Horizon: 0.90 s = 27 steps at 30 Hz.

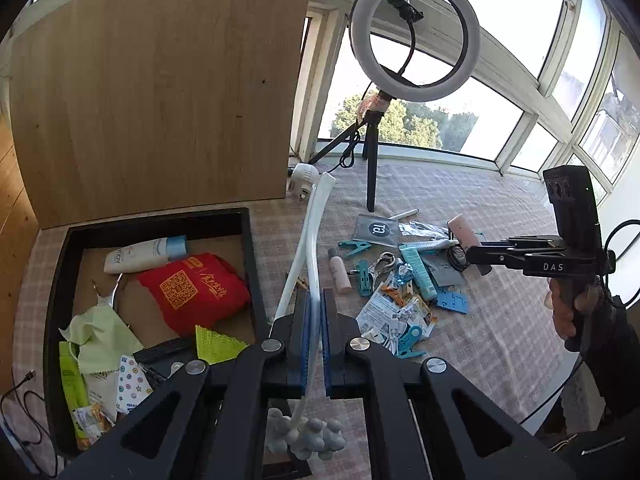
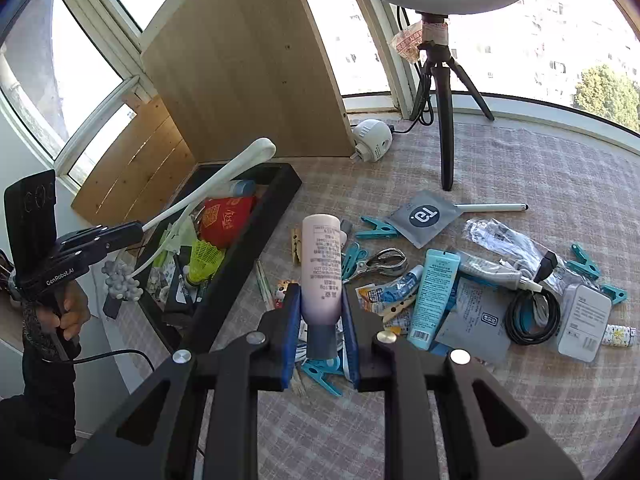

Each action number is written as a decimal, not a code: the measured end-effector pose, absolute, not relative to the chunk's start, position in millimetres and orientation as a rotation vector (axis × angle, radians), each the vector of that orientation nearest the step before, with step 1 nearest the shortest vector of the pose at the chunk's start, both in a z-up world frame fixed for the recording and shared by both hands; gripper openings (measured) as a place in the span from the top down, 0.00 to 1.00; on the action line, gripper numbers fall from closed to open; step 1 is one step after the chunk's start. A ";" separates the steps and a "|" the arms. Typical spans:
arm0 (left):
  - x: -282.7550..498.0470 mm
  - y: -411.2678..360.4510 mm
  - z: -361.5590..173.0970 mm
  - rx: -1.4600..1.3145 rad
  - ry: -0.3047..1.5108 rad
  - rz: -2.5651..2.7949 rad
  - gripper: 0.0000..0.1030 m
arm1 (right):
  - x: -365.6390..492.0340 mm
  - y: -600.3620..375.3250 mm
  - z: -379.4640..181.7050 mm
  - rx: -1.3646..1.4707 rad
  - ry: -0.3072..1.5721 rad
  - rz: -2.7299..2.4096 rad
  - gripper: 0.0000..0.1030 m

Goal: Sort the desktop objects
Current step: 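Carry white stick and pink tube into the black tray and release both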

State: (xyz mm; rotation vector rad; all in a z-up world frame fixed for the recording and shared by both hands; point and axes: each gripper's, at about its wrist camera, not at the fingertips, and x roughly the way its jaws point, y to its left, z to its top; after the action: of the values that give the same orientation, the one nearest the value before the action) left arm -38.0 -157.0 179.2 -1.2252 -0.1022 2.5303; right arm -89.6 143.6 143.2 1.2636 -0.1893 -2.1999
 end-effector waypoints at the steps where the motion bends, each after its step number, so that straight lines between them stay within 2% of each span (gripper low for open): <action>1: -31.6 -170.3 181.3 -1.229 -0.110 2.563 0.96 | -88.6 134.1 146.7 1.255 -0.187 -2.197 0.81; 12: 10.2 -298.1 191.3 -1.245 -0.212 2.809 0.96 | -55.0 -10.0 162.2 1.208 -0.113 -2.108 0.81; 27: -10.2 -353.5 185.6 -1.205 -0.179 2.810 0.96 | -34.4 -133.6 160.7 1.201 0.004 -2.053 0.81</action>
State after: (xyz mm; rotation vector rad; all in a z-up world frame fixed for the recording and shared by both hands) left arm -10.2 -353.5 185.6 -1.2046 -0.1789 2.8103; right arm -34.4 -133.6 160.7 1.2011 0.0040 -2.0534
